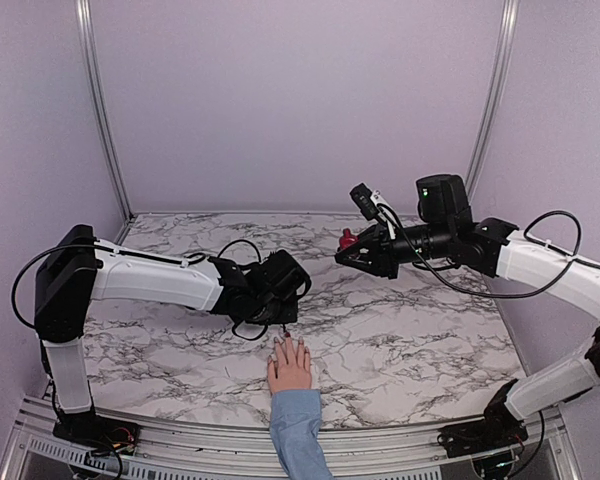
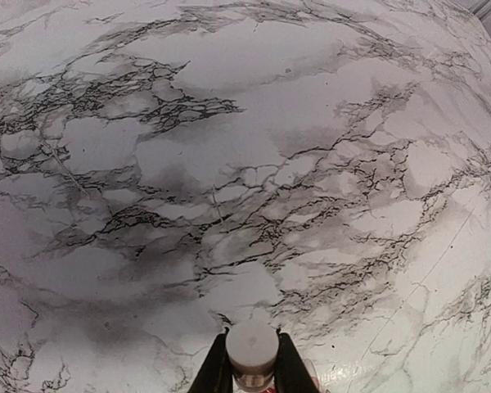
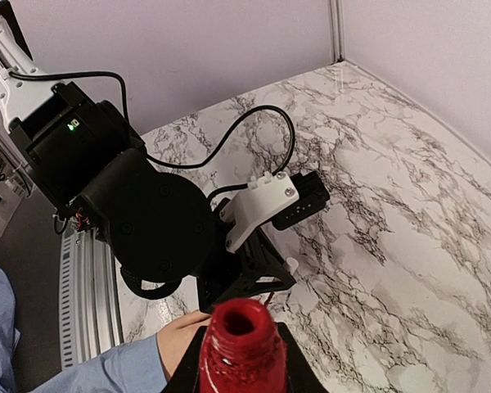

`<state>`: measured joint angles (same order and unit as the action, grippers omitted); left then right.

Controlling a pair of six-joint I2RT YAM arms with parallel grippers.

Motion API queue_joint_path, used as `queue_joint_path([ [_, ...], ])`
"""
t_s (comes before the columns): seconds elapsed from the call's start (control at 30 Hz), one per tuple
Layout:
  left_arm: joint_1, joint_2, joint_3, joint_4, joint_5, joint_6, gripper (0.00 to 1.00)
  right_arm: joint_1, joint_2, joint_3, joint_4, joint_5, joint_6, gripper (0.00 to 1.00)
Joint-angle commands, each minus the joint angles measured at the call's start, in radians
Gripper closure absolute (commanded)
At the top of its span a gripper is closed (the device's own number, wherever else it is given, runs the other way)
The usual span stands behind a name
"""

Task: Paint the nails
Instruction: Paint the nail with the hand.

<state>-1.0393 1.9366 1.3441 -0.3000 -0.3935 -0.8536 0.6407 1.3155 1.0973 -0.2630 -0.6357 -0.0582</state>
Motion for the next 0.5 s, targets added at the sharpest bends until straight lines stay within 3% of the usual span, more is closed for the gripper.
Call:
queue_joint_path([
  [0.0,0.010,0.003,0.029,-0.016,-0.002,0.014,1.00,-0.010,0.003,0.049,0.013,0.013,-0.012,1.00],
  [0.47,0.021,-0.019,0.037,-0.014,-0.032,0.023,1.00,-0.009,0.001,0.053,0.008,0.017,-0.017,1.00],
])
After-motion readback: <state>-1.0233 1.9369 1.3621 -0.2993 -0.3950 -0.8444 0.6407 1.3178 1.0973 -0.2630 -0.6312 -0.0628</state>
